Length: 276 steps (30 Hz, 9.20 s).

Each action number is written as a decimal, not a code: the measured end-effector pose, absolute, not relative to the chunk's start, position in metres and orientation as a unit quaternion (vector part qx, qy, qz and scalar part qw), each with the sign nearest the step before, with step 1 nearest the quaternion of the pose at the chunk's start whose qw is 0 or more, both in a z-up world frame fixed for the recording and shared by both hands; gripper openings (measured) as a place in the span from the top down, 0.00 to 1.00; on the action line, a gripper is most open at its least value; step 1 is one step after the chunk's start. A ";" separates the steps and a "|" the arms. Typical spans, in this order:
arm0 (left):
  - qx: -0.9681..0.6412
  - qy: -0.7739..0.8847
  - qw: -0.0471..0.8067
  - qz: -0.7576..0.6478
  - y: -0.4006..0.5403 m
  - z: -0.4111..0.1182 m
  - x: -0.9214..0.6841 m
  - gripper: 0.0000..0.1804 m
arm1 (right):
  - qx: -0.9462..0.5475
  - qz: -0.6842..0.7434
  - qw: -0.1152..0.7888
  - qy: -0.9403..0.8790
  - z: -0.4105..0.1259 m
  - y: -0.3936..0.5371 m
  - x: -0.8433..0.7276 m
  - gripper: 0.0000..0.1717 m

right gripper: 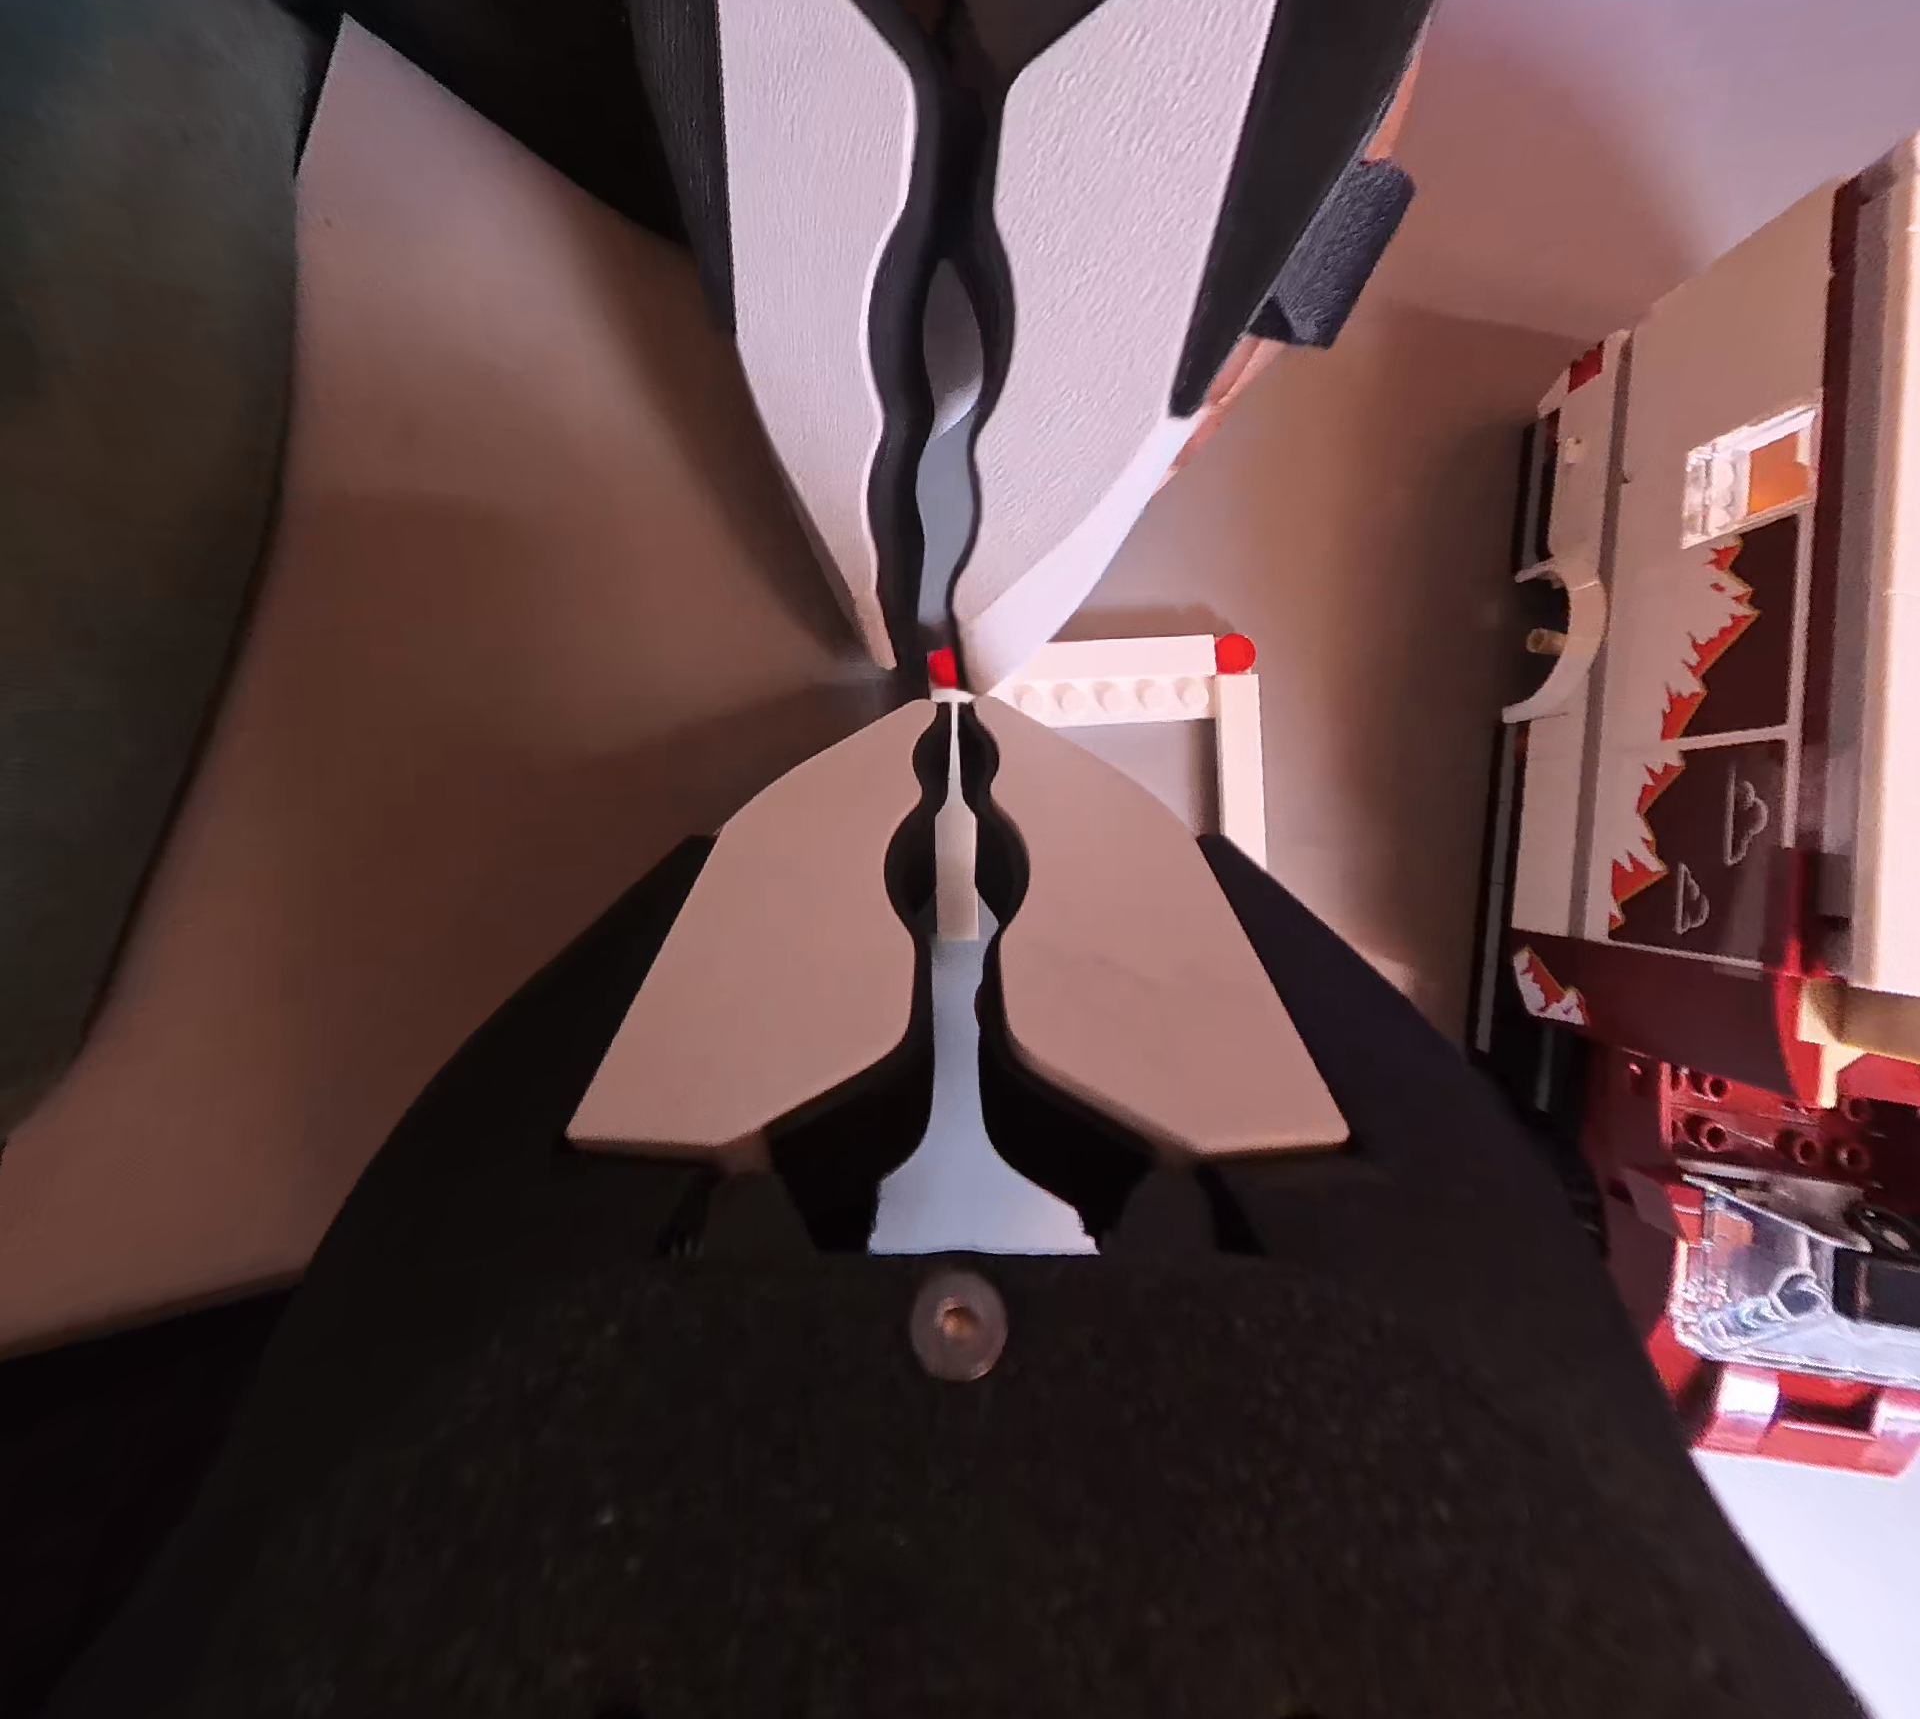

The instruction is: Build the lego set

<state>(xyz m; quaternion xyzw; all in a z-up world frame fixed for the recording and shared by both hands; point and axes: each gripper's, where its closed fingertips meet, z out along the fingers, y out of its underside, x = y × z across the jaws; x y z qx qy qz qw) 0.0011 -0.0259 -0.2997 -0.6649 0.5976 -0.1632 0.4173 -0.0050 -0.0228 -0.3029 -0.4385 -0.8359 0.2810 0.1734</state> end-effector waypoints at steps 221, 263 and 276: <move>-0.695 0.435 0.551 -0.155 0.025 -0.248 -0.052 0.82 | -0.425 -0.048 0.374 -0.823 -0.294 0.032 0.040 0.88; -0.811 0.454 0.338 -0.150 0.045 -0.315 0.004 0.91 | -0.612 0.174 0.216 -0.741 -0.312 0.048 0.021 0.89; -0.806 0.457 0.345 -0.148 0.045 -0.315 0.004 0.91 | -0.635 0.183 0.211 -0.721 -0.307 0.048 0.020 0.85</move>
